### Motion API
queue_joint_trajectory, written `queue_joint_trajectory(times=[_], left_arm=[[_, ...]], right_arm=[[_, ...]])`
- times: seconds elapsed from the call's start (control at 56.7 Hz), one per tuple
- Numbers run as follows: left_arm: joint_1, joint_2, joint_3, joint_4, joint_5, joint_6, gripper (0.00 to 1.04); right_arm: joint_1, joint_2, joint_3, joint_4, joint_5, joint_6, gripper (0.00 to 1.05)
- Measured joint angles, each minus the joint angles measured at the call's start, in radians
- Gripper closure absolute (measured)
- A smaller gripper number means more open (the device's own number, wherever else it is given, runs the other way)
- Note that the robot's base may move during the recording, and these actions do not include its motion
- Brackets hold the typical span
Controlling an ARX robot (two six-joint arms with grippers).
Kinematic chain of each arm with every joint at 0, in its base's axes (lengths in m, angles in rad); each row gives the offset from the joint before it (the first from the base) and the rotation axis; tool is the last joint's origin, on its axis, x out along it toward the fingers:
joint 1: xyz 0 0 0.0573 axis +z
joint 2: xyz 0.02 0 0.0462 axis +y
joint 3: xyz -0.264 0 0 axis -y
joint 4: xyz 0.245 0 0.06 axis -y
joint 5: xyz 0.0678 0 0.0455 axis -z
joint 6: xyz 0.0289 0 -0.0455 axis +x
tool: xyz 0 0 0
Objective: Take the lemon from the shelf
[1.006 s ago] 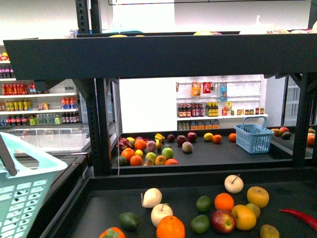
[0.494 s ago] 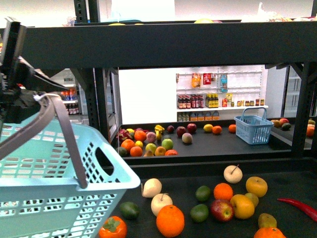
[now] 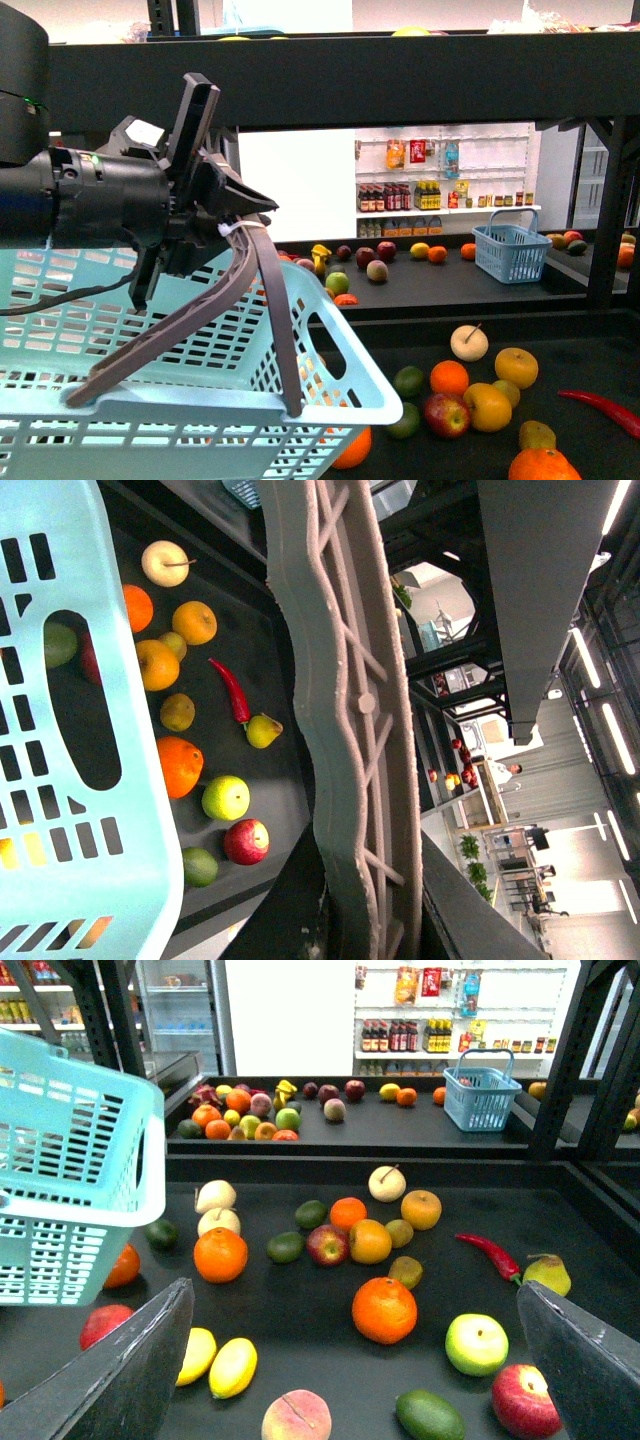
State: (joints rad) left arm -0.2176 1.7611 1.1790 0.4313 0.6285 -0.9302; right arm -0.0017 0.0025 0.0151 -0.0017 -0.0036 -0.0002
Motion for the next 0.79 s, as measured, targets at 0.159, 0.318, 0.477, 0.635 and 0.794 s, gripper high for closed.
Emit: queue_joint_trajectory(times=[0.159,0.318,0.477,0.635,0.794], left_arm=[[-0.018,0.012,0.02,0.005,0.008,0.004,0.93],[-0.025,0.022,0.044,-0.008,-0.009,0.018,0.93],[-0.025,0.027,0.05,-0.014,-0.026,0.036,0.93],[-0.026,0.027,0.05,-0.014,-0.026,0.039,0.93],[-0.027,0.027,0.05,-0.014,-0.021,0.042,0.93]], right_arm=[[0.0,0.0,0.0,0.0,0.0,0.0,0.07],[0.0,0.0,0.0,0.0,0.0,0.0,0.07],[-0.027,0.198,0.096,-0.254,-0.099,0.025,0.07],[-0.034,0.503,0.144,-0.185,-0.204,0.053,0.07],[-0.033,0.986,0.273,0.083,-0.242,0.019,0.07]])
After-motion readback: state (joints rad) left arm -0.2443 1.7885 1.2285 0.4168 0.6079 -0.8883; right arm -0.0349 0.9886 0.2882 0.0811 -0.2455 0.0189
